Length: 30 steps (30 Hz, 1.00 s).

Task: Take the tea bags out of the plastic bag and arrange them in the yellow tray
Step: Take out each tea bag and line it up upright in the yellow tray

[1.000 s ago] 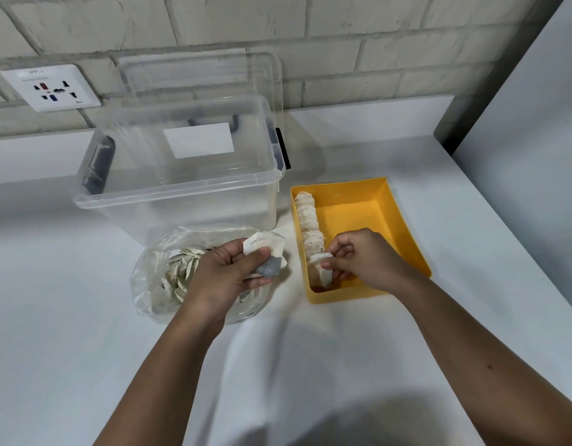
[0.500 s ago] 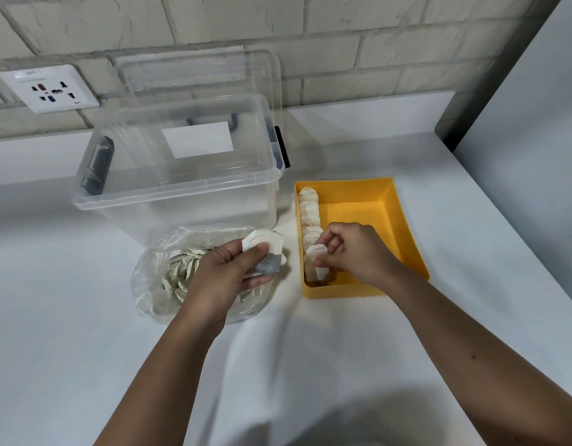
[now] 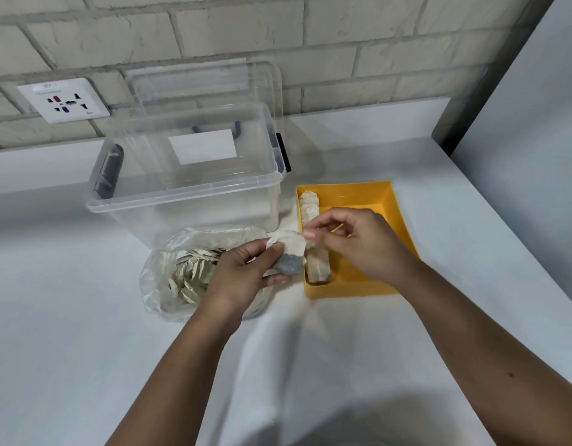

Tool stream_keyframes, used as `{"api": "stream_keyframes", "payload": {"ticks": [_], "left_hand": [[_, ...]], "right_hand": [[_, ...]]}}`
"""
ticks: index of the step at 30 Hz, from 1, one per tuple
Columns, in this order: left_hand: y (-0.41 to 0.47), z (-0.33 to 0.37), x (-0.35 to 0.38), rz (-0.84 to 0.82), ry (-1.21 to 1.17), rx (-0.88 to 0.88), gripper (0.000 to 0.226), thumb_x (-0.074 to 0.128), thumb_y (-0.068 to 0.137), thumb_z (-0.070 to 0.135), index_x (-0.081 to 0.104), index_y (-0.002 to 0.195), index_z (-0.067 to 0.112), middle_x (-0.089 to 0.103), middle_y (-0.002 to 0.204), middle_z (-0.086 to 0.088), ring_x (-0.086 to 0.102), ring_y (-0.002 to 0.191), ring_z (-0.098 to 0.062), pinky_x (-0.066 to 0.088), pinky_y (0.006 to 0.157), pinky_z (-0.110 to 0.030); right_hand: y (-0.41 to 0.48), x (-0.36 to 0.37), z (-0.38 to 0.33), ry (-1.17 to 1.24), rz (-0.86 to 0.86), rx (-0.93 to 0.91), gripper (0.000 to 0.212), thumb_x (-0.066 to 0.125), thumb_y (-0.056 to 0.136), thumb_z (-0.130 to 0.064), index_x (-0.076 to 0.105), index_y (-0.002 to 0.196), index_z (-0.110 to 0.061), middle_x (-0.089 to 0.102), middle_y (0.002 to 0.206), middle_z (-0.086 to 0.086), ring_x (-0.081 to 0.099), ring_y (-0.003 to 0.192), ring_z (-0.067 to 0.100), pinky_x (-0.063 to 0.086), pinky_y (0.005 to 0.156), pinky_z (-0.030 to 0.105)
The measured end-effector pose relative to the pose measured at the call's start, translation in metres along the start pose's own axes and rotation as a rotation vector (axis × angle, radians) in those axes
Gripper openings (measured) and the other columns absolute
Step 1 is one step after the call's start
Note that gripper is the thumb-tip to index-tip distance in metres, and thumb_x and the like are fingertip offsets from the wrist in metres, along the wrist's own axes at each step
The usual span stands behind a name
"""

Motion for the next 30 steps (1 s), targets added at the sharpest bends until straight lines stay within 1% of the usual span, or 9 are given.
{"api": "stream_keyframes", "payload": {"ticks": [3, 6, 9, 12, 16, 20, 22, 27, 30], "left_hand": [[0.001, 0.009, 0.009, -0.016, 0.017, 0.023, 0.012, 0.066, 0.091, 0.013, 0.076, 0.098, 0.01, 0.077, 0.092, -0.009, 0.074, 0.083, -0.018, 0.062, 0.075, -0.027], [0.003, 0.017, 0.009, 0.01, 0.005, 0.045, 0.012, 0.07, 0.088, 0.011, 0.076, 0.098, 0.006, 0.077, 0.084, -0.007, 0.074, 0.077, -0.015, 0.06, 0.068, -0.023], [0.004, 0.021, 0.007, 0.017, -0.009, 0.057, 0.012, 0.069, 0.088, 0.009, 0.075, 0.098, 0.005, 0.078, 0.083, -0.006, 0.074, 0.074, -0.013, 0.059, 0.064, -0.021], [0.004, 0.019, 0.009, 0.0, 0.012, 0.052, 0.013, 0.069, 0.088, 0.009, 0.075, 0.099, 0.005, 0.078, 0.084, -0.007, 0.074, 0.076, -0.013, 0.058, 0.064, -0.021], [0.003, 0.017, 0.015, 0.0, -0.034, 0.042, 0.015, 0.072, 0.084, 0.003, 0.073, 0.099, 0.002, 0.078, 0.082, -0.008, 0.075, 0.073, -0.015, 0.058, 0.062, -0.02], [0.005, 0.017, 0.008, 0.052, -0.056, 0.057, 0.013, 0.072, 0.083, 0.004, 0.074, 0.097, 0.003, 0.078, 0.082, -0.008, 0.074, 0.072, -0.017, 0.06, 0.066, -0.022], [0.006, 0.018, 0.0, 0.082, -0.062, 0.07, 0.012, 0.072, 0.084, 0.006, 0.075, 0.096, 0.004, 0.078, 0.082, -0.007, 0.074, 0.073, -0.016, 0.061, 0.069, -0.023], [0.006, 0.022, -0.016, 0.129, -0.034, 0.105, 0.01, 0.07, 0.088, 0.011, 0.076, 0.096, 0.008, 0.077, 0.078, -0.001, 0.073, 0.072, -0.011, 0.058, 0.063, -0.018], [0.006, 0.019, -0.016, 0.123, -0.026, 0.094, 0.01, 0.069, 0.09, 0.012, 0.076, 0.096, 0.011, 0.077, 0.08, -0.003, 0.074, 0.074, -0.012, 0.057, 0.063, -0.018]], "right_hand": [[0.0, 0.0, -0.02, -0.002, -0.008, -0.058, 0.01, 0.08, 0.078, -0.029, 0.076, 0.085, -0.024, 0.069, 0.074, -0.014, 0.058, 0.063, -0.003, 0.046, 0.064, 0.01], [0.001, -0.012, -0.026, -0.032, 0.038, -0.085, 0.006, 0.08, 0.078, -0.021, 0.076, 0.081, -0.017, 0.069, 0.073, -0.013, 0.058, 0.063, -0.004, 0.044, 0.062, 0.008], [0.001, -0.021, -0.02, -0.017, 0.031, -0.05, 0.008, 0.079, 0.079, -0.025, 0.074, 0.084, -0.02, 0.071, 0.08, -0.012, 0.06, 0.065, -0.002, 0.047, 0.066, 0.012], [-0.001, -0.013, -0.014, -0.032, -0.041, 0.007, 0.022, 0.082, 0.074, -0.035, 0.072, 0.091, -0.027, 0.07, 0.086, -0.013, 0.061, 0.067, -0.002, 0.049, 0.067, 0.012], [-0.004, -0.004, -0.02, -0.017, -0.048, -0.052, 0.014, 0.084, 0.074, -0.024, 0.073, 0.082, -0.019, 0.069, 0.071, -0.012, 0.064, 0.064, 0.0, 0.05, 0.065, 0.013], [-0.006, -0.016, -0.019, 0.042, 0.03, -0.067, 0.013, 0.083, 0.075, -0.018, 0.073, 0.078, -0.011, 0.071, 0.066, -0.005, 0.068, 0.06, 0.008, 0.05, 0.062, 0.012], [-0.007, -0.024, -0.011, 0.033, 0.044, -0.045, 0.013, 0.081, 0.076, -0.02, 0.072, 0.079, -0.011, 0.071, 0.065, -0.002, 0.067, 0.06, 0.009, 0.049, 0.062, 0.012], [-0.007, -0.017, 0.024, -0.153, -0.117, 0.073, 0.012, 0.081, 0.077, -0.027, 0.072, 0.079, -0.019, 0.07, 0.068, -0.004, 0.065, 0.056, 0.011, 0.051, 0.06, 0.018], [-0.006, 0.001, 0.04, -0.227, -0.25, 0.112, 0.012, 0.082, 0.076, -0.028, 0.071, 0.077, -0.024, 0.071, 0.069, -0.006, 0.064, 0.056, 0.007, 0.05, 0.059, 0.017]]}}
Point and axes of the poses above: each hand's wrist, its own y-axis towards the middle knuckle, its own x-axis out of the palm, z = x × y, the point moved 8 cm from there along y, towards the middle knuckle
